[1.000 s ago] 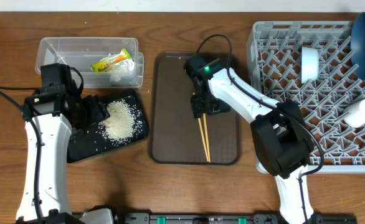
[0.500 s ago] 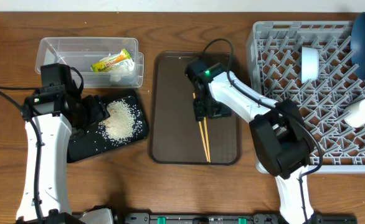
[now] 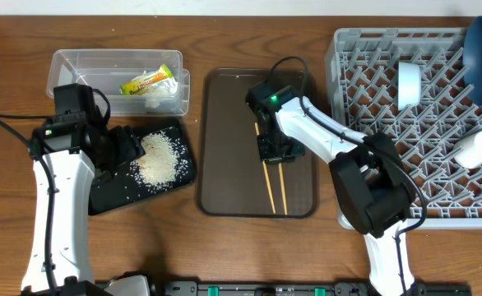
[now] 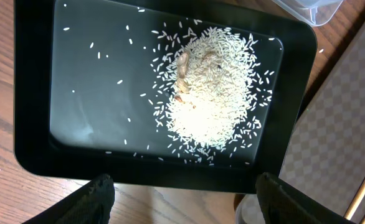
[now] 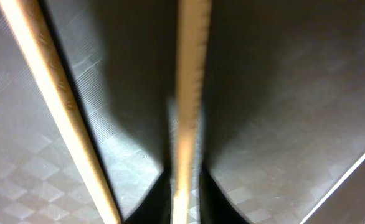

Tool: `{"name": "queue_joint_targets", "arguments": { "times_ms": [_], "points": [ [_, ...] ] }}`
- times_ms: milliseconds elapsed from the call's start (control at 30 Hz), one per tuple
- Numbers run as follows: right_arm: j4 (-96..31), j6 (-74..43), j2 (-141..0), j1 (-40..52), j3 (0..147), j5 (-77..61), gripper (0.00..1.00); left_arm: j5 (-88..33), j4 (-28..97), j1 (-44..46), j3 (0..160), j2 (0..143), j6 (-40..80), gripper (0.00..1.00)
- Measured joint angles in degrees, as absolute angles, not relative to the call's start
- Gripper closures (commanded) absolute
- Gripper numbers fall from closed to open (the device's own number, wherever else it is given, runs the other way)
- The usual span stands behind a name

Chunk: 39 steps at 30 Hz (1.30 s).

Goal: Sort waste into correct bins and load items into the dishwasher rack
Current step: 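Carry the chopstick with the right gripper and drop it into the rack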

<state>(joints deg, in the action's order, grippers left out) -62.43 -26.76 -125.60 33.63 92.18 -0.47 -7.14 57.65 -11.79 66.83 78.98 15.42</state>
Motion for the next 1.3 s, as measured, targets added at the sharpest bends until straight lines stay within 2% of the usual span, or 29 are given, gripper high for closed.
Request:
{"name": "queue_joint_targets", "arguments": {
  "times_ms": [433, 567, 867, 1300],
  "points": [
    [-63.79, -24.38, -124.88, 31.03, 92.29, -0.64, 0.99, -7.14, 57.67, -11.79, 66.83, 78.98, 15.42, 0.24],
    [-63.81, -22.48, -120.79, 27.35, 92.29, -0.62, 0.99, -7.14, 57.67, -11.79, 66.83, 78.98, 15.42, 0.24],
    [-66.83, -17.30, -102.02, 16.45, 93.60, -0.58, 0.99, -7.14, 57.65, -11.79, 66.83, 78.98, 15.42, 0.24],
    [-72.20, -10.76, -101.62, 5.72, 93.30, -0.47, 0.99, -7.14, 57.65, -11.79, 66.83, 78.98, 15.42, 0.24]
  ]
}}
